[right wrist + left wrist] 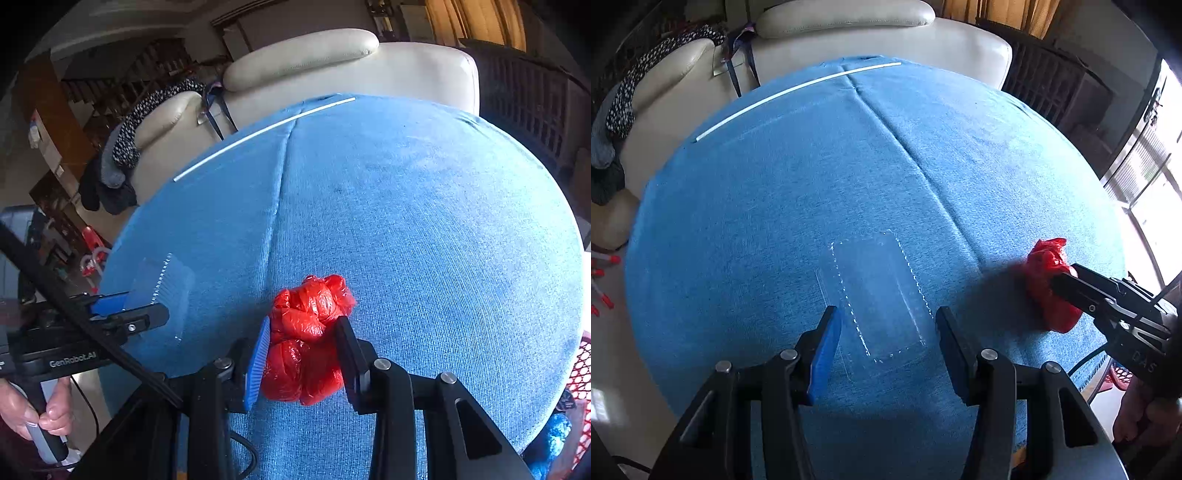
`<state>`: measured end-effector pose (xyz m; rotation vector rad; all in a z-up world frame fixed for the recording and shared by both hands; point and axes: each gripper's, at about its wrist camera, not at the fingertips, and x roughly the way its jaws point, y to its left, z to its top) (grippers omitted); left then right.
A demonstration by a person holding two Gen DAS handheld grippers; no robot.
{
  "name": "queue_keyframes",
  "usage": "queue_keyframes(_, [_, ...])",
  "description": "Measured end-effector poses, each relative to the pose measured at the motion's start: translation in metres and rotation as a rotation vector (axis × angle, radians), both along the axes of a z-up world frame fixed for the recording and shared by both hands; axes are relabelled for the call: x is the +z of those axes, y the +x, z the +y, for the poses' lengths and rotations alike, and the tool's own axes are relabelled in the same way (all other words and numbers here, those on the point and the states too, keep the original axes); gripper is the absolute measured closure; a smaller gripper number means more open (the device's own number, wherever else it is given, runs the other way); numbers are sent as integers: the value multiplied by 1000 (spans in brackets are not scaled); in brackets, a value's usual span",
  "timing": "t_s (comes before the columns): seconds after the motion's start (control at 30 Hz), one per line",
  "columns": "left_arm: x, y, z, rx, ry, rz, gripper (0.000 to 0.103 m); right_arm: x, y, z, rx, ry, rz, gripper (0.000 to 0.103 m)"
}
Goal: Collect trash
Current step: 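Lift the red wrapper with the right tool while the left tool hovers over the clear tray, then carry the red wrapper in the right tool over the red basket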
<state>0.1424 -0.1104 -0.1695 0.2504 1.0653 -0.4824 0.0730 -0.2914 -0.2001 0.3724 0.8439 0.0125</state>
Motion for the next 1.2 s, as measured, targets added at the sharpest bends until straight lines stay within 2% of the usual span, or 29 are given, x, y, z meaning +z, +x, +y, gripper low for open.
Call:
queue_keyframes(0.13, [8, -3, -17, 2, 38, -27, 48, 1, -12, -16, -13, 27, -36, 65])
queue_keyframes(0.47, [28, -22, -76, -36, 109, -125, 48, 0, -56, -73, -70, 180, -138, 65])
queue_keyframes(0.67, [46, -33, -114, -87, 86, -150, 48, 5, -70, -104, -94, 231, -180, 65])
queue_keyframes(0.83, [71, -37, -145, -150, 1, -163, 48, 33, -85, -142, -157, 218, -212, 65])
queue_keyframes(0.97, [76, -51, -144, -197, -39, -217, 48, 56, -93, -153, -186, 166, -249, 65])
queue_keyframes(1.03, [69, -54, -139, -207, -23, -209, 48, 58, -92, -148, -198, 154, -249, 65])
queue_keyframes(1.1, [61, -47, -135, -195, -1, -168, 48, 54, -93, -139, -202, 165, -235, 65])
queue_keyframes(1.2, [60, -43, -123, -164, 44, -197, 48, 45, -97, -119, -197, 186, -208, 65])
